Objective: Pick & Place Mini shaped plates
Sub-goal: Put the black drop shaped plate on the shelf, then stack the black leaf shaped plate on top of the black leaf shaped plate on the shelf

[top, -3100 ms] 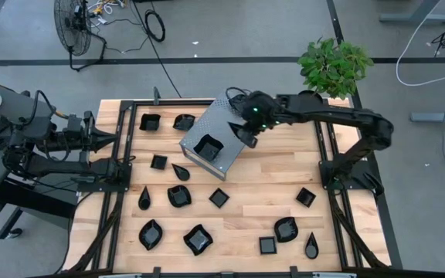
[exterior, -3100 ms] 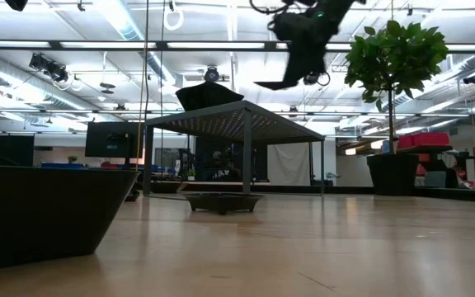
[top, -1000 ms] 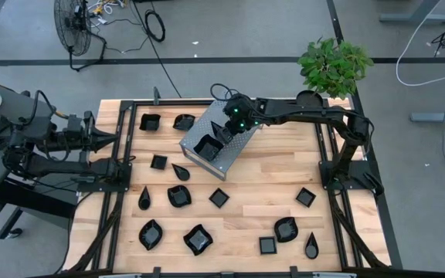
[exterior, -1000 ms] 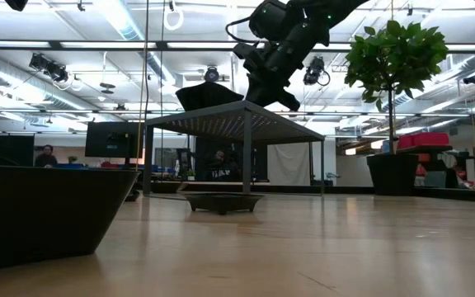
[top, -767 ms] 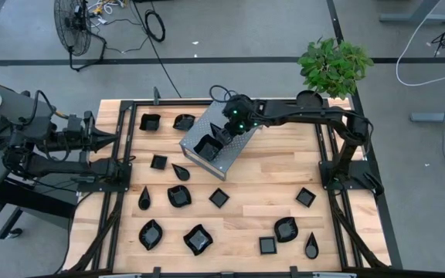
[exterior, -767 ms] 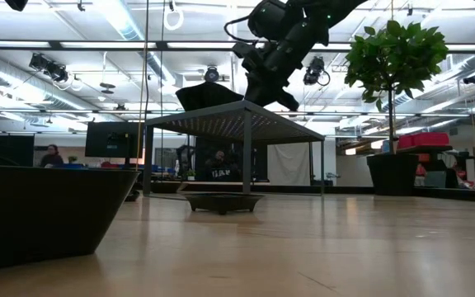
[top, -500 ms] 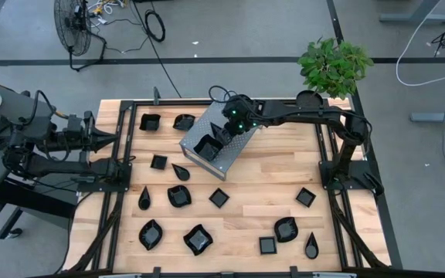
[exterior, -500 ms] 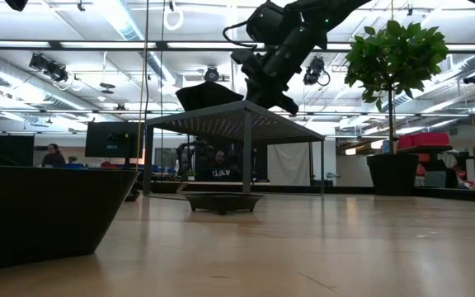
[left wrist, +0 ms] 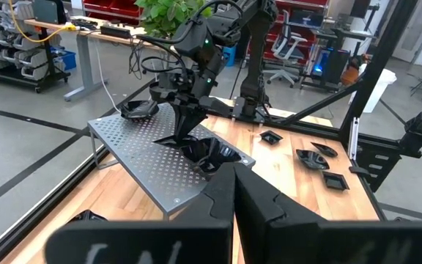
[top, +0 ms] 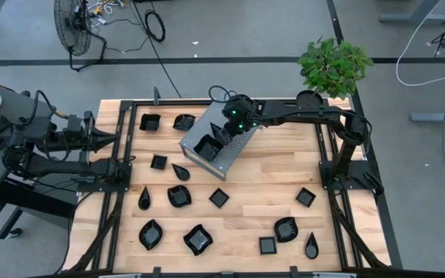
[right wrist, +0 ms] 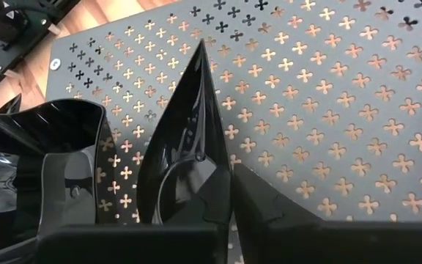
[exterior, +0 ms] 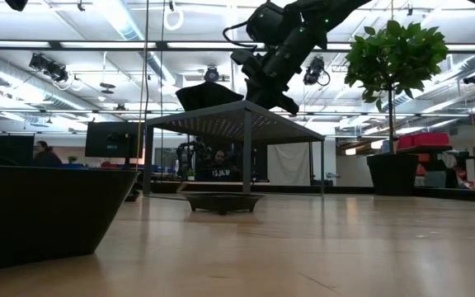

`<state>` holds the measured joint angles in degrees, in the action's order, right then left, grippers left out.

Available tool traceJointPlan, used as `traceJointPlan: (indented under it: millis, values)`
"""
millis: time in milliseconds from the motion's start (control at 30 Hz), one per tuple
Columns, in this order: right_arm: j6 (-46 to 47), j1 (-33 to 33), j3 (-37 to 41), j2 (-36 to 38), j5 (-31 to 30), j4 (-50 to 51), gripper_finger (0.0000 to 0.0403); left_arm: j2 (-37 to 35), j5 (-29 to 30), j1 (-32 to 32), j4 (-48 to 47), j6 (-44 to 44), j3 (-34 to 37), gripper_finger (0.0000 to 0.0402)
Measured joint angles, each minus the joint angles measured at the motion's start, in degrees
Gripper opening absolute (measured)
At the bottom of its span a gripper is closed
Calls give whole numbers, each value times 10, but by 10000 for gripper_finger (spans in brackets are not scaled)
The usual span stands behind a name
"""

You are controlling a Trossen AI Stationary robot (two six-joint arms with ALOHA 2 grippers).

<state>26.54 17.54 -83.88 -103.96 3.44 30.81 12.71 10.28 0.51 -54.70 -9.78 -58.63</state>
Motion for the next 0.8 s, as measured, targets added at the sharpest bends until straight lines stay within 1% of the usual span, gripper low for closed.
traceJointPlan:
  millis: [300,400,500,800]
  values:
    - [0,0,0,0,0,0,25,0,0,0,0,0,0,5]
    - [0,0,0,0,0,-3,33,0,0,0,0,0,0,5]
    - [0,0,0,0,0,-7,54,0,0,0,0,0,0,5]
    - [0,0,0,1,0,-11,138,0,0,0,0,0,0,5]
